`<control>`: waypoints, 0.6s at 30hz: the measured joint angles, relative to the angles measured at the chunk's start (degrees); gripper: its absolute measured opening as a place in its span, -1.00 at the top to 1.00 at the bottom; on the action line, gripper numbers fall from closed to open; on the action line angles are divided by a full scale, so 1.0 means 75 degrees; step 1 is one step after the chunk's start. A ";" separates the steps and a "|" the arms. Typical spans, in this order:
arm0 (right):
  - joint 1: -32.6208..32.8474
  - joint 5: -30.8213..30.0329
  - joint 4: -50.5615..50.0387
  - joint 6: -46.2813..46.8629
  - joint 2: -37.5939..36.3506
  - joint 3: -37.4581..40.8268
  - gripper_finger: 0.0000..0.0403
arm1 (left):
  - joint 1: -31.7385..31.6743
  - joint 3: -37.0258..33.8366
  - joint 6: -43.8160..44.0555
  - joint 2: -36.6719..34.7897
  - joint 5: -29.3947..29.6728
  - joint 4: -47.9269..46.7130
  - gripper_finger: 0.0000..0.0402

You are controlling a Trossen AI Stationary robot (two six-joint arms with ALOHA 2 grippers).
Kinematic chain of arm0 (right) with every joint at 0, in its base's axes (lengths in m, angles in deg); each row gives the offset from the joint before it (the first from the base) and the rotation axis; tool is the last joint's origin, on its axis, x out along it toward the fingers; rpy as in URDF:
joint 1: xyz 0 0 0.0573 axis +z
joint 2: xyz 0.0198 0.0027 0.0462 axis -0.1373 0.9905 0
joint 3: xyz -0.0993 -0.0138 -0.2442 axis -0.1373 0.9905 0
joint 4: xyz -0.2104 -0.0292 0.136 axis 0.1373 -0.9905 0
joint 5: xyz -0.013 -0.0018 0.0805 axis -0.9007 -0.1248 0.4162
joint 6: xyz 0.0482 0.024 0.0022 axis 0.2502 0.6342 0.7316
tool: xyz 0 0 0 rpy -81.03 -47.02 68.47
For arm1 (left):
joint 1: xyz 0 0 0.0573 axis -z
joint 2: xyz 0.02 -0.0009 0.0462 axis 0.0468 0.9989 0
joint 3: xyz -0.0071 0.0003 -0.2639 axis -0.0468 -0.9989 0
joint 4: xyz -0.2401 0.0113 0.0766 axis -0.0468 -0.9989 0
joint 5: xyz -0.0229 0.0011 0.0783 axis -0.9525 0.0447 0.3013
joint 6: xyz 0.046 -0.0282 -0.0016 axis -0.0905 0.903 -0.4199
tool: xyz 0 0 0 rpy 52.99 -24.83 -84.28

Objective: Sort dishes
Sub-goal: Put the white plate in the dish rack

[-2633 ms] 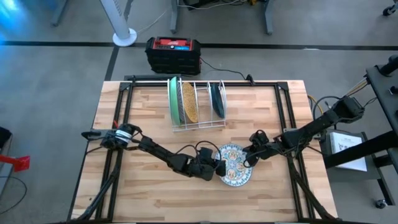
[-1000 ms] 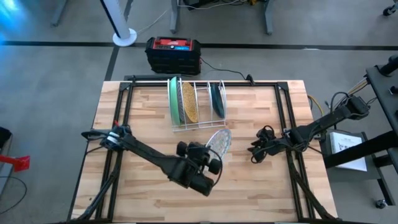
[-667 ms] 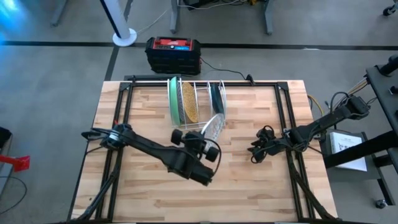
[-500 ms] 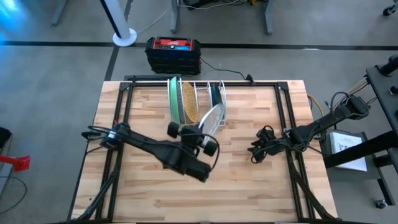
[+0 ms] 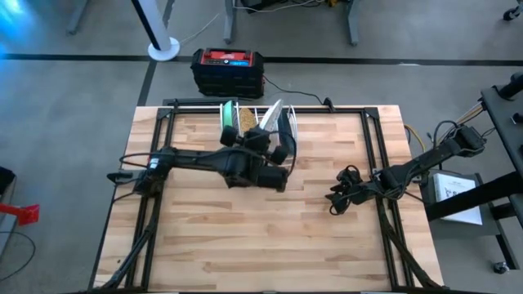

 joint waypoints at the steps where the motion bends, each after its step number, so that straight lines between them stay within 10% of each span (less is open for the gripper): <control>1: 0.0002 0.0001 0.0009 -0.0013 0.0000 0.0000 0.00 | -0.0077 -0.0002 0.0007 -0.0006 0.0000 0.0002 0.89; 18: -0.0001 -0.0001 0.0003 -0.0090 0.0015 0.0000 0.01 | -0.0475 -0.0332 0.1140 0.0107 -0.0168 0.0167 0.89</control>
